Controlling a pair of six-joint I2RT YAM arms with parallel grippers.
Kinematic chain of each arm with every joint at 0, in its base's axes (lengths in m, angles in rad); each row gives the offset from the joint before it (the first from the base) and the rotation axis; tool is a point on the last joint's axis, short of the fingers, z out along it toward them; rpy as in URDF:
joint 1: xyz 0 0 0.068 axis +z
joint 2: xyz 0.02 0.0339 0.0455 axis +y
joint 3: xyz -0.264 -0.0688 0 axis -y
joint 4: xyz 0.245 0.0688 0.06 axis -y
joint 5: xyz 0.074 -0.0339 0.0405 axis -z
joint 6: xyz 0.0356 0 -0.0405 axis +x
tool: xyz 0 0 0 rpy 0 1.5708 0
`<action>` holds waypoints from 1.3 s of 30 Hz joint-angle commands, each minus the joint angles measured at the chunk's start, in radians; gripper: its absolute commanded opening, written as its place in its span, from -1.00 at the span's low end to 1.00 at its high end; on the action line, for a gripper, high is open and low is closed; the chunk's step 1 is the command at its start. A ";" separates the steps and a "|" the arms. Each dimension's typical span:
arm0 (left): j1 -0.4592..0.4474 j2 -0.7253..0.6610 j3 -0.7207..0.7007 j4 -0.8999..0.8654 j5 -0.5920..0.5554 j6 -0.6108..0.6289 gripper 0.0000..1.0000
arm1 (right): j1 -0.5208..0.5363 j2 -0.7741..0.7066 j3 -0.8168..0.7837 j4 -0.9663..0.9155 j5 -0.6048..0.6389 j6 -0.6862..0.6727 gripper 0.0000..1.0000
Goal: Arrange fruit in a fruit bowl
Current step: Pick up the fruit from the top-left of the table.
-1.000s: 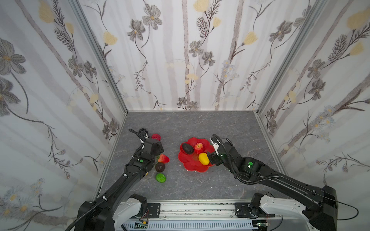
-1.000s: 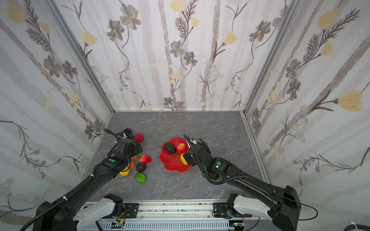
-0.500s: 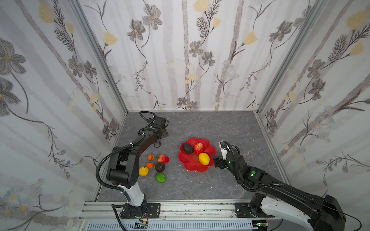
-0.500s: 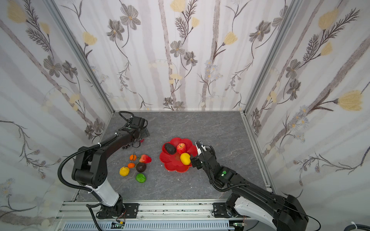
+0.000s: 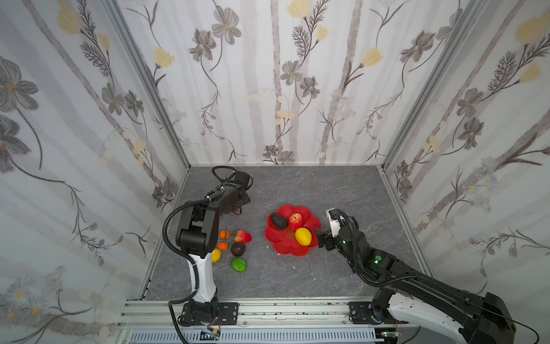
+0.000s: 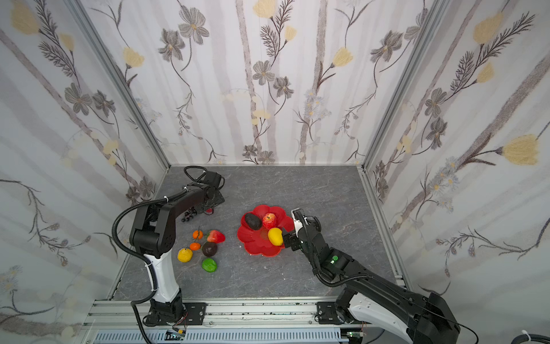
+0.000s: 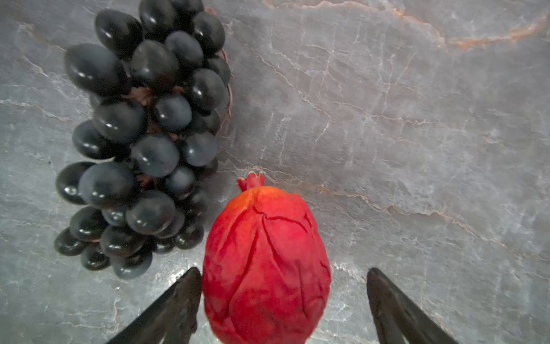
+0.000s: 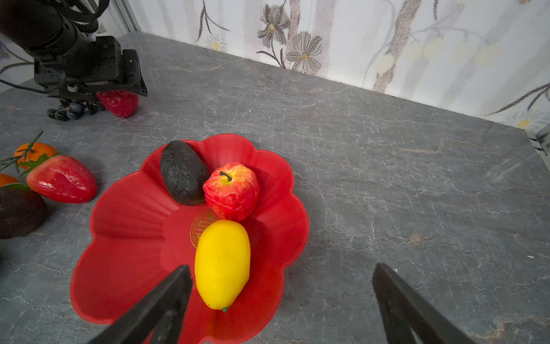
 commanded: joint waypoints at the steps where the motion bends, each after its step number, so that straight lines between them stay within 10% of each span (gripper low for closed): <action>1: 0.009 0.021 0.020 -0.020 -0.009 -0.015 0.68 | 0.001 0.005 0.005 0.032 -0.008 0.005 0.91; 21: 0.040 -0.017 -0.084 0.085 0.058 0.013 -0.06 | 0.001 0.019 0.003 0.036 0.021 0.011 0.92; 39: -0.071 -0.221 -0.265 0.213 0.105 0.148 -0.17 | 0.001 0.021 -0.005 0.052 0.038 0.013 0.92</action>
